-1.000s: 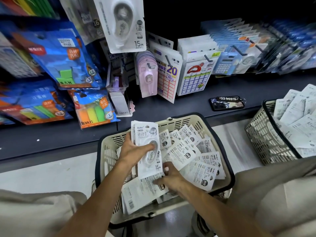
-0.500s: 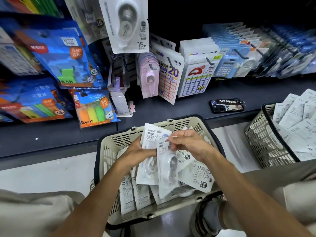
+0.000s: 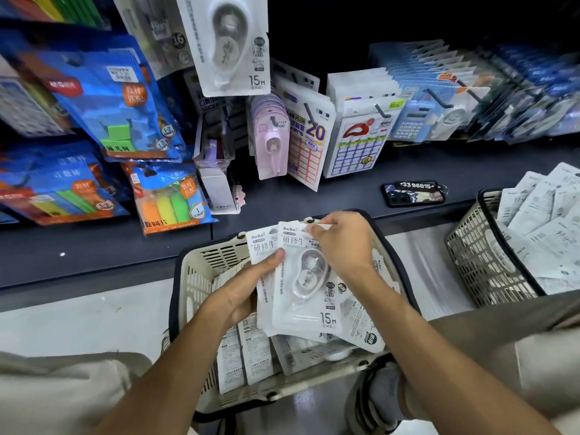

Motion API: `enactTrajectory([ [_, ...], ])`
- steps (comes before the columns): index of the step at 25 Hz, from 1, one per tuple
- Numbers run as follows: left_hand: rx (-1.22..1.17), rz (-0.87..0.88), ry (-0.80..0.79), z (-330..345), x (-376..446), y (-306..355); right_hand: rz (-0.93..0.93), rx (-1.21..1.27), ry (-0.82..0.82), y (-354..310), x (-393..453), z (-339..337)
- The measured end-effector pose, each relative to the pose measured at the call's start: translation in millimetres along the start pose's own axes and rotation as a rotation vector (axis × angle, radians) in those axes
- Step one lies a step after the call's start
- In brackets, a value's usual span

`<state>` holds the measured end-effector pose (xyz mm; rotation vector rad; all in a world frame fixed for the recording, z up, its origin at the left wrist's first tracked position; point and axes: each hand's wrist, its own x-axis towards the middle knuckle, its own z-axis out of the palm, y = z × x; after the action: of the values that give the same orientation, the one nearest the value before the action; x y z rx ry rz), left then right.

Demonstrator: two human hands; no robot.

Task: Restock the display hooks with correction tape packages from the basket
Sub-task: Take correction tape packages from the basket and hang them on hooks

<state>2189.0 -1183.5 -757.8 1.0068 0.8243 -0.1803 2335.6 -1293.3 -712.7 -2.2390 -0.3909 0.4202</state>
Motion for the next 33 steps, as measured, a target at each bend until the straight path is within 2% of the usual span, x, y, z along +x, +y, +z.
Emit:
enactTrajectory([
  [1,0.005,0.015,-0.006,1,0,0,-0.014,0.065,0.013,-3,-4,3],
  [3,0.000,0.073,0.012,2,0,1,0.042,0.412,0.062,-8,-8,1],
  [5,-0.060,0.134,0.055,2,0,5,0.228,0.687,0.044,-11,-8,-6],
  [7,-0.103,0.157,0.070,1,2,9,0.397,0.625,-0.194,-14,-19,-4],
  [9,-0.100,0.121,-0.026,6,-1,17,0.423,0.547,-0.374,-9,-36,8],
  [11,0.006,0.119,-0.070,12,-2,24,0.477,0.592,-0.399,-5,-40,11],
  [13,0.079,0.152,0.001,17,-1,29,0.529,0.649,-0.431,-2,-34,5],
  [16,0.048,0.141,0.066,25,-1,30,0.457,0.680,-0.392,-2,-32,0],
  [18,0.021,0.115,0.031,26,-2,26,0.426,0.593,-0.390,-3,-40,5],
  [20,-0.026,0.121,0.017,24,-6,24,0.412,0.580,-0.498,-2,-34,3],
  [22,-0.102,0.154,0.046,16,-6,27,0.341,0.682,-0.620,2,-18,-13],
  [23,-0.151,0.170,0.057,12,-7,31,0.297,0.742,-0.632,8,-8,-24],
  [24,-0.193,0.180,0.067,8,-8,35,0.263,0.693,-0.607,18,1,-34],
  [25,-0.216,0.182,0.081,5,-9,38,0.211,0.459,-0.557,30,9,-42],
  [27,-0.208,0.182,0.119,3,-10,40,0.085,-0.386,-0.527,69,14,-48],
  [28,-0.193,0.180,0.130,4,-11,38,0.059,-0.710,-0.569,88,7,-45],
  [29,-0.173,0.174,0.134,6,-11,36,0.070,-0.898,-0.616,102,-2,-39],
  [31,-0.148,0.168,0.146,8,-10,31,0.078,-1.078,-0.666,120,-18,-24],
  [33,-0.139,0.172,0.181,9,-8,27,0.030,-1.082,-0.661,128,-20,-22],
])
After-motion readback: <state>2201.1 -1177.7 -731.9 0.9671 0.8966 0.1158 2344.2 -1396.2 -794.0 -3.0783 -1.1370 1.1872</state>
